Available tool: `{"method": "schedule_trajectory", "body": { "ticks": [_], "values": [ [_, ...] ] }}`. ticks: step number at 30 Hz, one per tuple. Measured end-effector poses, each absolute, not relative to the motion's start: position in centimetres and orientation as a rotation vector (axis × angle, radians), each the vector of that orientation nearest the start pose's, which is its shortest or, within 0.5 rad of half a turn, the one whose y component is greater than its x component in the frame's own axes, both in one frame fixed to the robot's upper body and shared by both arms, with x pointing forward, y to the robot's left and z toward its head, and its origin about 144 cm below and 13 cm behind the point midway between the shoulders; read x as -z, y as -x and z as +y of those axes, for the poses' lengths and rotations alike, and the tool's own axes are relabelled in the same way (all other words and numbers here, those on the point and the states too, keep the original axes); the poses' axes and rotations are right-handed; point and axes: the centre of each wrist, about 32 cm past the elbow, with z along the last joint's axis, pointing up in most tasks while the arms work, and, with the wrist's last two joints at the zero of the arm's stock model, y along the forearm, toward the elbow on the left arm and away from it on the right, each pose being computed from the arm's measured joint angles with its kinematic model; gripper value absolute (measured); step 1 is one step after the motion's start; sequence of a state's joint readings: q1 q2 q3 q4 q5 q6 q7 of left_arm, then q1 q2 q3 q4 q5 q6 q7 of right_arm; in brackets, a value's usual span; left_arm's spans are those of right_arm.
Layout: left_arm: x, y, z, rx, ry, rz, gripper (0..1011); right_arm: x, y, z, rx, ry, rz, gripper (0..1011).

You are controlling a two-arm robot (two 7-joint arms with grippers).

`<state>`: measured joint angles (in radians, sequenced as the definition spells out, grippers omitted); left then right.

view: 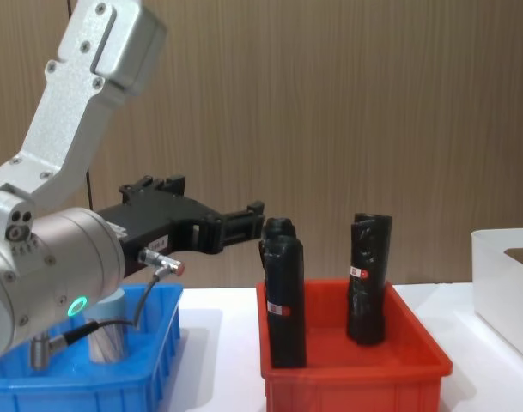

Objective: Pick the cotton swabs from the blue box and place them into the white box.

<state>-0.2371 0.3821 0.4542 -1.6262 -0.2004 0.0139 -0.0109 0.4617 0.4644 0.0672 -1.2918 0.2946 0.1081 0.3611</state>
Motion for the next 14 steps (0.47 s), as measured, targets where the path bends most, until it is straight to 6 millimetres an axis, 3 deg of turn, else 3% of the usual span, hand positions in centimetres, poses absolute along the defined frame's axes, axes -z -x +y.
{"method": "schedule_trajectory", "body": {
  "ticks": [14],
  "values": [
    [-120.44,-49.2,19.84,-1.124,-0.061,-0.268,1004,-127.92,-55.91,-42.06,1.417,0.021,-0.17,1002]
  ]
}}
